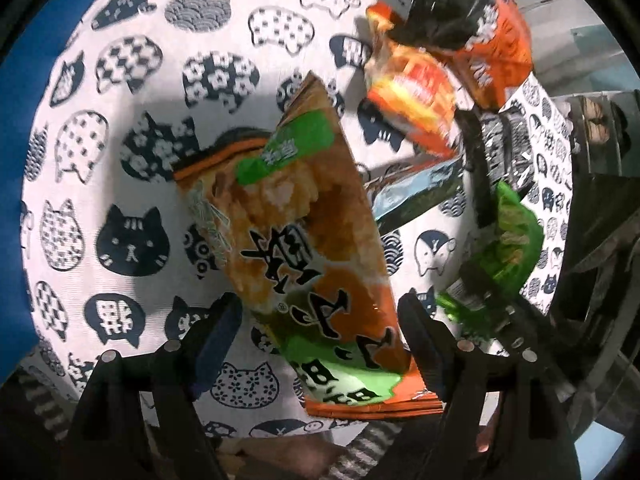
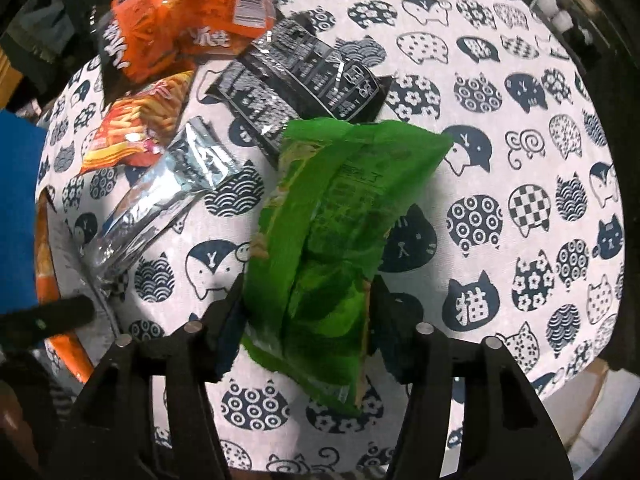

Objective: Organize snacks
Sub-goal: 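Grasp the rice-cracker bag with the left tool while the right tool grasps the green bag, then carry the rice-cracker bag with the left tool while the right tool carries the green bag, then open both tools to drop the rice-cracker and green bags into the box, then move both tools back over the remaining snacks on the table, then grasp the silver foil pack with the left tool while the right tool grasps the black bag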

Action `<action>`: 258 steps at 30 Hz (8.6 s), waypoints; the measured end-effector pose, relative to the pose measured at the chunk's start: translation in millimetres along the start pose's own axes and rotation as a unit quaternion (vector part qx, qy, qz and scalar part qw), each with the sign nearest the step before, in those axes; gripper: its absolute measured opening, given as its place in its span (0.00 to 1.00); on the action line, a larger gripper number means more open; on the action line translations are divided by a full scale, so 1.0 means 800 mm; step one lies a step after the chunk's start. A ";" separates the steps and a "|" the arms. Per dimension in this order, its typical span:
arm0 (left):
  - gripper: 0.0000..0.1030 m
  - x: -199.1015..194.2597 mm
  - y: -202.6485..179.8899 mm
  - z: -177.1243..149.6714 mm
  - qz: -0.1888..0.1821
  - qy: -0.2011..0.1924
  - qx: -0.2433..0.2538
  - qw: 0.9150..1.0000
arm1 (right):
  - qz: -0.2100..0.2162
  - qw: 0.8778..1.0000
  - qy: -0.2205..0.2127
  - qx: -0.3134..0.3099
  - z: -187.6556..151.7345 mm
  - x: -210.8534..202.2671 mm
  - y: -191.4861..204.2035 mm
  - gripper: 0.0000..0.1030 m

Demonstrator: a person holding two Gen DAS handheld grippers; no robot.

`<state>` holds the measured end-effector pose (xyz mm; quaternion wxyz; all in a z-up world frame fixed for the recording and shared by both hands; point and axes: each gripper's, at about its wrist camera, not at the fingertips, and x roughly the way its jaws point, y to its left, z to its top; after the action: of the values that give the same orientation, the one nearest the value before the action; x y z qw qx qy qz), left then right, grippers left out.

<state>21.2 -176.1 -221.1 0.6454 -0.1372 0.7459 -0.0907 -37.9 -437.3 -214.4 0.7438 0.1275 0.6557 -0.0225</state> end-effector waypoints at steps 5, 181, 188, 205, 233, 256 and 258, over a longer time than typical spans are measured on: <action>0.76 0.006 -0.010 -0.001 0.019 -0.003 0.033 0.999 | -0.013 1.000 -0.008 -0.015 0.006 0.003 0.001 0.57; 0.74 -0.216 0.032 -0.017 0.230 -0.292 0.310 0.875 | -0.009 0.965 -0.172 -0.197 0.027 -0.169 0.236 0.74; 0.74 -0.198 0.002 -0.014 0.236 -0.284 0.330 0.869 | -0.017 0.971 -0.169 -0.170 0.036 -0.163 0.187 0.74; 0.77 -0.127 -0.061 0.025 0.233 -0.259 0.379 0.857 | -0.040 0.972 -0.115 -0.203 0.091 -0.100 0.115 0.74; 0.77 -0.046 -0.092 0.055 0.180 -0.199 0.412 0.871 | -0.076 0.964 -0.028 -0.252 0.122 0.035 0.112 0.74; 0.81 0.013 -0.144 0.023 0.148 -0.148 0.457 0.865 | -0.028 0.993 -0.031 -0.110 0.046 -0.012 0.032 0.57; 0.81 0.018 -0.148 0.020 0.153 -0.149 0.460 0.862 | -0.022 0.994 -0.036 -0.105 0.040 -0.019 0.027 0.57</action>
<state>45.4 -292.0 -199.8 0.7446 0.2789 0.5257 -0.3024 -4.5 -425.6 -192.9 0.7756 0.0333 0.6299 0.0251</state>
